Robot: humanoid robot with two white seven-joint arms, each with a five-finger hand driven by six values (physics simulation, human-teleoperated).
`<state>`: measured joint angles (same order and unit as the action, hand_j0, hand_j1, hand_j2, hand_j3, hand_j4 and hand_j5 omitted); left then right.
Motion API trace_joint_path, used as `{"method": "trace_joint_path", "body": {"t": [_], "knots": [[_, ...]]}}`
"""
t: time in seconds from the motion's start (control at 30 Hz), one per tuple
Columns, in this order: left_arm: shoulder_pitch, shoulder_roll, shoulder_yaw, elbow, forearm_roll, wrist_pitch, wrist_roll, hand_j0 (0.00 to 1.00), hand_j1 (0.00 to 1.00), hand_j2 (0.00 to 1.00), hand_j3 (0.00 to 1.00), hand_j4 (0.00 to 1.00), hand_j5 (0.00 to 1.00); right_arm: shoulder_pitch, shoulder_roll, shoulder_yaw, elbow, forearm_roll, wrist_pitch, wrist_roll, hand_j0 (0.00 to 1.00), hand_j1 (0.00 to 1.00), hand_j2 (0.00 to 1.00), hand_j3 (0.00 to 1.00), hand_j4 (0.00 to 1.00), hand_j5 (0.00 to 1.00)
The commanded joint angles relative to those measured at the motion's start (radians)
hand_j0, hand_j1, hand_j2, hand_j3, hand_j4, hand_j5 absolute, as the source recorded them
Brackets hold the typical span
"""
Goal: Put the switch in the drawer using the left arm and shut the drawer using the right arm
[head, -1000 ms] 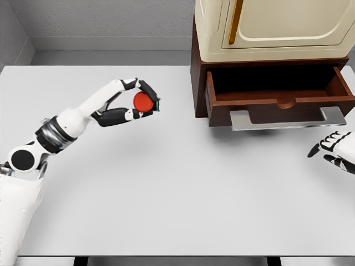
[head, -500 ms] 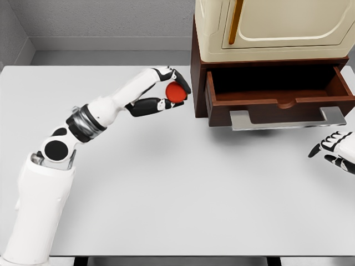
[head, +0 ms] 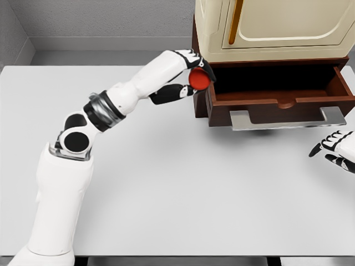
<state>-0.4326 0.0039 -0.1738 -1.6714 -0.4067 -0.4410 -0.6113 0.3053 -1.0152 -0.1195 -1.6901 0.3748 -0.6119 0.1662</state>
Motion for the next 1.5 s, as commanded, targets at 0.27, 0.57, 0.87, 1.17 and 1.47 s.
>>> {"method": "trace_joint_path", "body": {"t": [0.27, 0.57, 0.87, 1.17, 1.47], "knots": [[-0.026, -0.004, -0.012, -0.011, -0.251, 0.004, 0.000, 0.46, 0.46, 0.46, 0.46, 0.46, 0.46, 0.000, 0.000, -0.008, 0.001, -0.007, 0.001, -0.001, 0.53, 0.53, 0.53, 0.53, 0.53, 0.53], [-0.055, -0.004, -0.090, -0.044, -0.253, 0.016, 0.000, 0.45, 0.45, 0.45, 0.45, 0.45, 0.45, 0.000, 0.000, -0.012, 0.003, -0.007, 0.001, -0.001, 0.53, 0.53, 0.53, 0.53, 0.53, 0.53], [-0.129, -0.004, -0.167, -0.034, -0.259, 0.057, 0.000, 0.46, 0.46, 0.46, 0.46, 0.46, 0.46, 0.000, 0.000, -0.014, 0.006, -0.007, 0.001, -0.001, 0.54, 0.54, 0.54, 0.54, 0.54, 0.54], [-0.195, -0.004, -0.219, 0.036, -0.261, 0.061, 0.000, 0.46, 0.46, 0.46, 0.46, 0.46, 0.46, 0.000, 0.001, -0.012, 0.006, -0.007, 0.001, -0.001, 0.54, 0.54, 0.54, 0.54, 0.54, 0.54], [-0.229, -0.004, -0.268, 0.070, -0.261, 0.061, 0.001, 0.48, 0.48, 0.48, 0.48, 0.48, 0.48, 0.000, 0.001, -0.012, 0.006, -0.007, 0.001, -0.001, 0.54, 0.54, 0.54, 0.54, 0.54, 0.54]]}}
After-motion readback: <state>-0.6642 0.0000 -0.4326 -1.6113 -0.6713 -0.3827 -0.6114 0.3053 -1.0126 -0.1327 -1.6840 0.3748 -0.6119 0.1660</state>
